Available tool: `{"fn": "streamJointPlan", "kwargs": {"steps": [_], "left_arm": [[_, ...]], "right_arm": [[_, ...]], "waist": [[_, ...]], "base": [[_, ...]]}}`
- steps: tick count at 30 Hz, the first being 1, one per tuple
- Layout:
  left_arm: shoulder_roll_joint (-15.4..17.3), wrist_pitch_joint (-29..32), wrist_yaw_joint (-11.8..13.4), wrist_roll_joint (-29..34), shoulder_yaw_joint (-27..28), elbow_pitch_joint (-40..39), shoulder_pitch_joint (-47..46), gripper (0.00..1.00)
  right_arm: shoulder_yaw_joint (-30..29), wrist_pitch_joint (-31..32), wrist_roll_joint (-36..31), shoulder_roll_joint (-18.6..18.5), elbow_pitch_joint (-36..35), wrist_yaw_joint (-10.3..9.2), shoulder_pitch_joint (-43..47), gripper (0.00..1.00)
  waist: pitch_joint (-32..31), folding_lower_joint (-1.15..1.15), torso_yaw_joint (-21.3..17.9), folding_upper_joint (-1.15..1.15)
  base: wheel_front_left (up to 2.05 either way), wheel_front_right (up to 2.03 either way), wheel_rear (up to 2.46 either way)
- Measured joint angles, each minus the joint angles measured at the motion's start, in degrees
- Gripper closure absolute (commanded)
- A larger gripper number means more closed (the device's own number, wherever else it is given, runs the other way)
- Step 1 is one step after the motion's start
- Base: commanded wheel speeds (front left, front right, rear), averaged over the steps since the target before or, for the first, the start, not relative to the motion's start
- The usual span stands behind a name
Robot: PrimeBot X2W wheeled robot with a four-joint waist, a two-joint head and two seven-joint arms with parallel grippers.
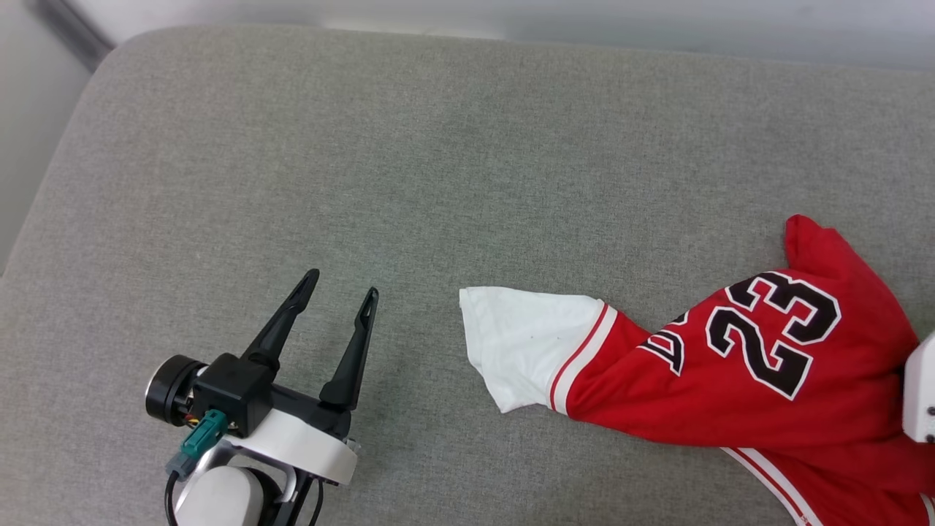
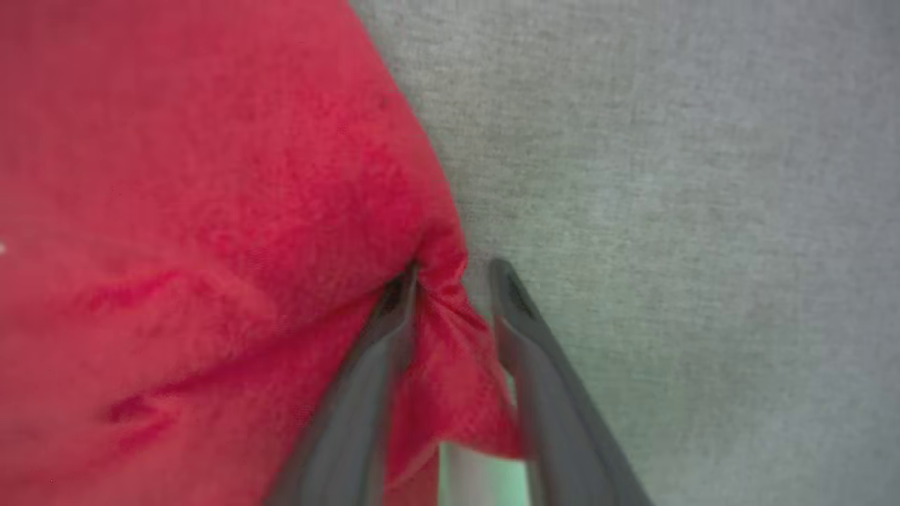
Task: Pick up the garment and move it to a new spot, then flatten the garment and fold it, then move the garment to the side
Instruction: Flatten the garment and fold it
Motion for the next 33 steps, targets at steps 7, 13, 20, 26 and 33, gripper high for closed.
{"fn": "streamJointPlan", "kwargs": {"steps": [7,13,20,26,33], "left_arm": [[-0.1,0.0,0.0,-0.2,0.3,0.5,0.5,0.00],[-0.5,0.0,0.0,-0.5,0.8,0.6,1.6,0.00],[-0.6,0.0,0.1,-0.6,1.6,0.1,2.7,0.00],[-1.4,0.0,0.1,-0.6,1.8,-0.1,2.8,0.00],[-2.2,0.0,0.1,-0.5,2.8,-0.6,3.5,0.00]], "right_arm": [[2.9,-6.2,1.5,-0.3,-4.1,0.01,0.0,1.00],[2.8,-6.7,2.7,-0.8,-15.1,0.02,0.0,1.00],[2.5,-4.6,2.0,0.6,-24.0,0.01,-4.0,1.00],[6.8,-6.7,-0.9,0.5,-22.9,0.03,-13.6,1.00],[9.3,-11.7,-3.1,2.8,-23.1,0.03,-12.6,1.00]], "waist": [[-2.6,0.00,-1.0,0.00],[-5.3,0.00,-2.2,0.00],[-6.9,0.00,-2.5,0.00],[-7.2,0.00,-1.5,0.00],[-7.6,0.01,-0.8,0.00]], "base": [[0.00,0.00,0.00],[0.00,0.00,0.00],[0.00,0.00,0.00],[0.00,0.00,0.00],[0.00,0.00,0.00]]}}
